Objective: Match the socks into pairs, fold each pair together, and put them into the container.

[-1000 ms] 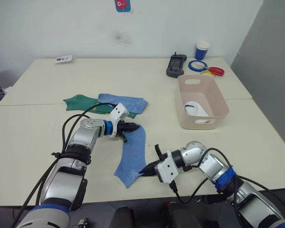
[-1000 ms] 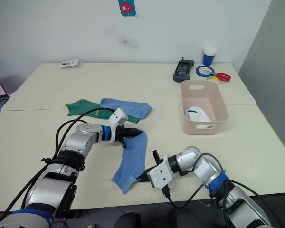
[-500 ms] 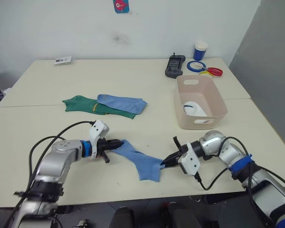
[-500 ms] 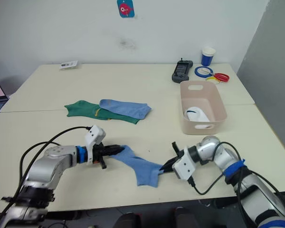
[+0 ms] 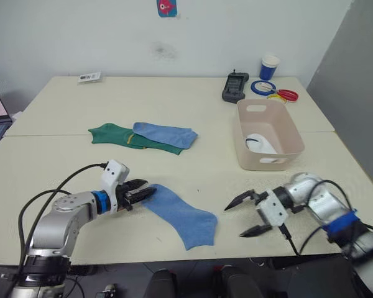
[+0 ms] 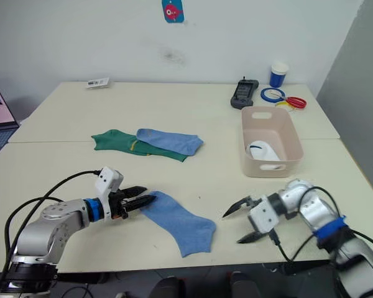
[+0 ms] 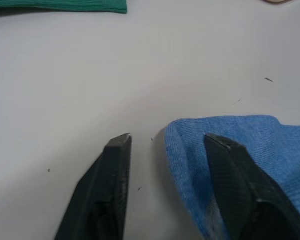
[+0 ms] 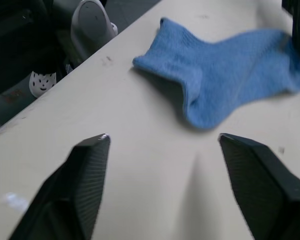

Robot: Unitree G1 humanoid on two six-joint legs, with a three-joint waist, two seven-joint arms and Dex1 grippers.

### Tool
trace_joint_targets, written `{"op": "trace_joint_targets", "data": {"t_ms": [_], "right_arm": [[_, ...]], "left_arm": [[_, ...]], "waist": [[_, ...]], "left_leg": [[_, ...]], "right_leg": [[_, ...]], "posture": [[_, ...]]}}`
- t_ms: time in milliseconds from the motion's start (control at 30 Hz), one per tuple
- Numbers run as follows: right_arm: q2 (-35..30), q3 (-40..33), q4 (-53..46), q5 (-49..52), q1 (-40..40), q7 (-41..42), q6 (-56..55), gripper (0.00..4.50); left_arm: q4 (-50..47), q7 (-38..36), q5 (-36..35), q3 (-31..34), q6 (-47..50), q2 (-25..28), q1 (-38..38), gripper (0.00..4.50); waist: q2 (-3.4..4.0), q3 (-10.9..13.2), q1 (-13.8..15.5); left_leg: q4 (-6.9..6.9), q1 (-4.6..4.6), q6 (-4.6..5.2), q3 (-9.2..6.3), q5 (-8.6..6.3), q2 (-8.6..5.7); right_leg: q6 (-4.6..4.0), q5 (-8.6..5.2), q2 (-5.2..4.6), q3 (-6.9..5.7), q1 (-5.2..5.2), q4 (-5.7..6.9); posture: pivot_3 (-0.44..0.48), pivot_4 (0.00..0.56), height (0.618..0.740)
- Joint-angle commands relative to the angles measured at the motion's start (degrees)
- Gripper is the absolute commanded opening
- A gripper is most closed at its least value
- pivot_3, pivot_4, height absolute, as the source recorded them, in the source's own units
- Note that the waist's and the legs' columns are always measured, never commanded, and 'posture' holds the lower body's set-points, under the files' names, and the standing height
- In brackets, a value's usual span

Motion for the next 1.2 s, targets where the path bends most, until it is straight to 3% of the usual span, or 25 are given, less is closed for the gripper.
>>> {"op": "trace_joint_targets", "data": {"t_ms": [33, 133, 233, 367, 433, 633, 700, 733, 767, 933, 1100, 1200], "right_arm": [[-5.5, -5.4, -19.4, 18.1, 5.7, -11.4, 38.3, 4.11], [-6.4, -9.5, -28.5, 40.9, 7.4, -29.0, 70.8, 4.11], [-3.8, -12.8, -31.0, 53.4, 7.0, -41.5, 86.2, 4.11], [1.9, -15.3, -28.0, 65.9, 5.7, -56.7, 95.5, 4.11], [5.4, -15.3, -26.1, 67.4, 4.7, -62.4, 97.6, 4.11], [12.7, -14.6, -21.7, 70.4, 3.3, -72.2, 101.7, 4.11], [14.1, -14.8, -20.7, 70.7, 3.0, -73.8, 102.6, 4.15], [14.8, -15.2, -20.2, 70.8, 2.8, -74.5, 102.7, 3.71], [15.5, -15.5, -19.7, 70.3, 2.5, -75.2, 102.6, 3.56], [17.5, -17.7, -16.7, 68.4, 1.1, -76.8, 102.2, 1.79], [17.6, -18.4, -16.7, 66.6, -0.1, -74.2, 103.2, 0.02], [17.0, -18.6, -16.6, 65.2, -1.6, -71.4, 104.0, 0.02]], "left_arm": [[2.2, -4.4, -1.7, 1.1, -2.1, 2.6, -3.9, 2.54], [8.1, -9.8, 1.3, -3.6, -6.0, 4.5, -9.5, 2.54], [12.9, -13.3, 3.8, -7.6, -8.6, 5.0, -13.8, 2.54], [17.1, -18.0, 6.6, -12.0, -10.8, 5.8, -17.2, 2.54], [18.9, -19.9, 8.9, -14.2, -13.3, 6.3, -17.7, 2.54], [22.9, -21.1, 10.7, -15.6, -15.8, 5.0, -19.6, 2.54], [23.1, -21.2, 10.7, -15.6, -15.8, 4.6, -19.9, 2.17], [23.0, -21.3, 10.5, -15.4, -15.7, 4.6, -19.8, 1.97], [22.7, -21.3, 10.3, -15.1, -15.2, 4.5, -19.7, 1.74], [19.8, -19.4, 8.6, -12.9, -12.6, 4.3, -17.7, 0.07], [16.2, -16.0, 7.0, -10.6, -10.1, 3.9, -13.9, 0.0], [12.5, -13.7, 5.1, -8.4, -7.1, 3.7, -11.5, 0.0]], "waist": [[0.02, 0.0, 0.2], [0.0, 0.0, 0.0], [-0.01, 0.0, -0.1], [-0.03, 0.0, 0.0], [-0.04, 0.0, -0.1], [-0.04, 0.0, 0.0], [-0.06, 0.0, 0.0], [-0.08, -0.1, 0.0], [-0.08, -0.1, 0.0], [-0.08, -0.1, -0.2], [-0.08, -0.1, -0.5], [-0.08, -0.1, -0.9]], "left_leg": [[-0.02, -0.01, 0.0, -0.01, 0.0, 0.0], [-0.03, 0.03, -0.02, -0.08, 0.0, 0.04], [-0.03, 0.05, -0.01, -0.05, 0.0, -0.06], [0.01, -0.24, 0.0, 0.03, -0.01, -0.1], [0.03, -0.29, 0.01, 0.04, -0.01, -0.11], [0.02, -0.36, 0.03, 0.02, -0.02, -0.05], [0.02, -0.37, 0.03, 0.03, -0.02, -0.08], [0.02, -0.38, 0.03, 0.03, -0.02, -0.07], [0.02, -0.38, 0.03, 0.03, -0.02, -0.06], [0.01, -0.39, 0.04, 0.03, -0.02, 0.0], [0.0, -0.4, 0.04, 0.02, -0.02, 0.03], [-0.01, -0.4, 0.04, 0.02, -0.02, 0.04]], "right_leg": [[0.0, -0.03, 0.0, -0.01, 0.0, 0.01], [-0.02, -0.05, 0.03, 0.01, -0.02, 0.05], [0.1, -0.11, 0.05, 0.06, 0.01, -0.01], [0.14, -0.12, 0.1, 0.01, -0.19, -0.05], [0.15, -0.12, 0.15, 0.02, -0.24, -0.04], [0.18, -0.11, 0.31, 0.01, -0.3, -0.04], [0.18, -0.11, 0.48, 0.03, -0.31, -0.04], [0.19, -0.11, 0.51, 0.04, -0.31, -0.05], [0.2, -0.11, 0.51, 0.04, -0.31, -0.05], [0.2, -0.1, 0.58, 0.06, -0.36, -0.03], [0.2, -0.11, 0.59, 0.06, -0.37, -0.03], [0.2, -0.11, 0.59, 0.06, -0.38, -0.02]], "posture": [[0.0, 0.15, 0.74], [0.0, 0.15, 0.74], [0.0, 0.15, 0.74], [0.0, 0.15, 0.74], [0.0, 0.15, 0.74], [0.0, 0.15, 0.74], [0.0, 0.15, 0.74], [0.0, 0.15, 0.74], [0.0, 0.15, 0.74], [0.0, 0.15, 0.74], [0.0, 0.15, 0.74], [0.0, 0.15, 0.74]]}}
